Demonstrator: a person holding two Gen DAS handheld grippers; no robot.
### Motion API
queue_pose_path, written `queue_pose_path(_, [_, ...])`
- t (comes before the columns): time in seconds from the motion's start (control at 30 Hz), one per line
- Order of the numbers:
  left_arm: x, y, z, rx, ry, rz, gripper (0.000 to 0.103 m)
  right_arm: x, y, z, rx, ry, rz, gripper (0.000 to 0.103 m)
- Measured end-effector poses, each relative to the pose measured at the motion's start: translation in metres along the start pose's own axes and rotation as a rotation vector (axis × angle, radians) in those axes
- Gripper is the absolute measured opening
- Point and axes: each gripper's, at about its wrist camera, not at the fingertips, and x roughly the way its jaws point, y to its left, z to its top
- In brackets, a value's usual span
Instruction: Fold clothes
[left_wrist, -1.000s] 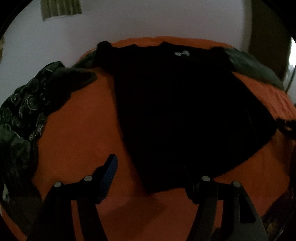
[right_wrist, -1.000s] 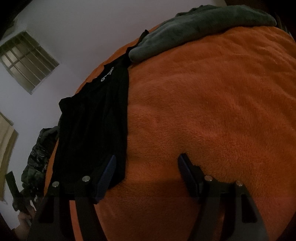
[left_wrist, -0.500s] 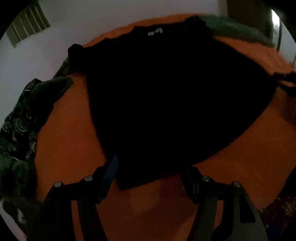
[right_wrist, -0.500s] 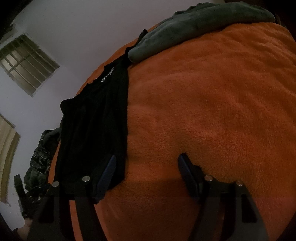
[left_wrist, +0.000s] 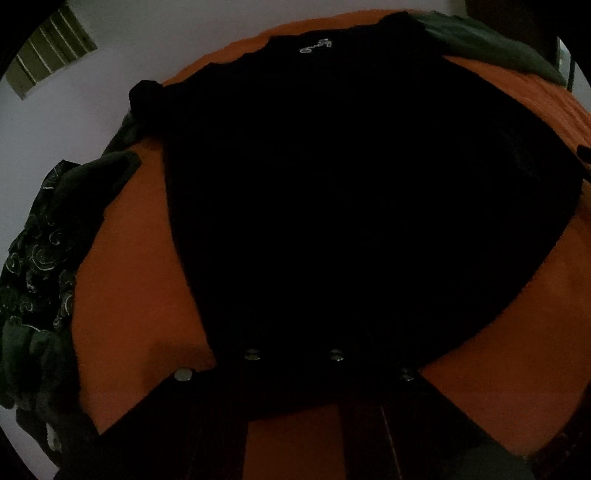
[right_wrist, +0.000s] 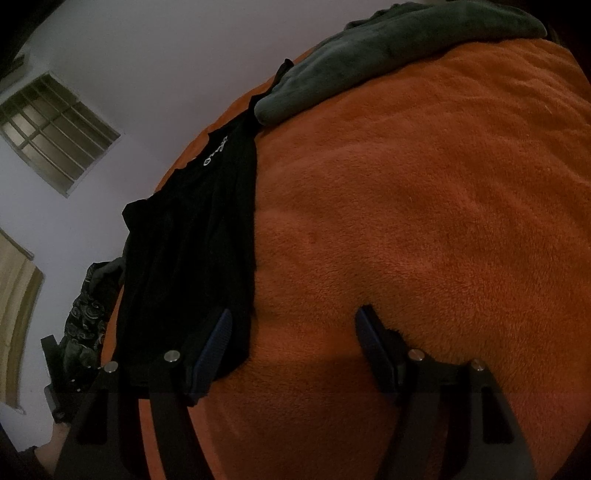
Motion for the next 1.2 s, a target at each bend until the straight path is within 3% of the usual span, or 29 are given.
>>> queue_pose_path(0.13, [-0.011, 0.035, -0.005, -0.197, -0.025, 0.05, 0.004, -0.001, -0.002, -0.001, 0.007, -0.002, 0.01, 0.069])
queue_pose_path(0.27, [-0.017, 0.094, -0.025, -0.378, -0.031, 0.081, 0.004, -0.005, -0.001, -0.002, 0.008, -0.016, 0.018, 0.069])
queue_pose_path(0.4, [-0.014, 0.157, -0.058, -0.634, 0.0, -0.017, 0.004, -0.011, 0.013, 0.001, -0.078, 0.012, -0.051, 0.069])
queue_pose_path(0.43, [-0.013, 0.162, -0.065, -0.667, 0.003, -0.037, 0.005, -0.016, 0.023, 0.001, -0.149, 0.003, -0.098, 0.067])
queue_pose_path(0.5, [-0.012, 0.156, -0.076, -0.683, 0.005, -0.073, 0.004, -0.025, 0.05, -0.004, -0.333, -0.023, -0.173, 0.062])
queue_pose_path(0.6, [-0.012, 0.145, -0.081, -0.689, 0.0, -0.096, 0.004, -0.023, 0.084, -0.017, -0.539, 0.02, -0.154, 0.05])
queue_pose_path(0.8, [-0.014, 0.136, -0.083, -0.715, 0.001, -0.11, 0.005, 0.012, 0.101, -0.033, -0.666, 0.148, -0.196, 0.046])
queue_pose_path(1.0, [-0.009, 0.139, -0.081, -0.735, 0.04, -0.127, 0.006, 0.035, 0.111, -0.037, -0.769, 0.122, -0.337, 0.042])
queue_pose_path(1.07, [0.0, 0.142, -0.076, -0.754, 0.078, -0.165, 0.016, 0.042, 0.12, -0.035, -0.794, 0.114, -0.35, 0.028])
queue_pose_path(1.13, [0.001, 0.14, -0.07, -0.754, 0.09, -0.201, 0.044, 0.048, 0.131, -0.037, -0.833, 0.102, -0.368, 0.027])
queue_pose_path(1.2, [0.0, 0.135, -0.062, -0.732, 0.086, -0.201, 0.05, 0.055, 0.144, -0.041, -0.884, 0.075, -0.404, 0.021])
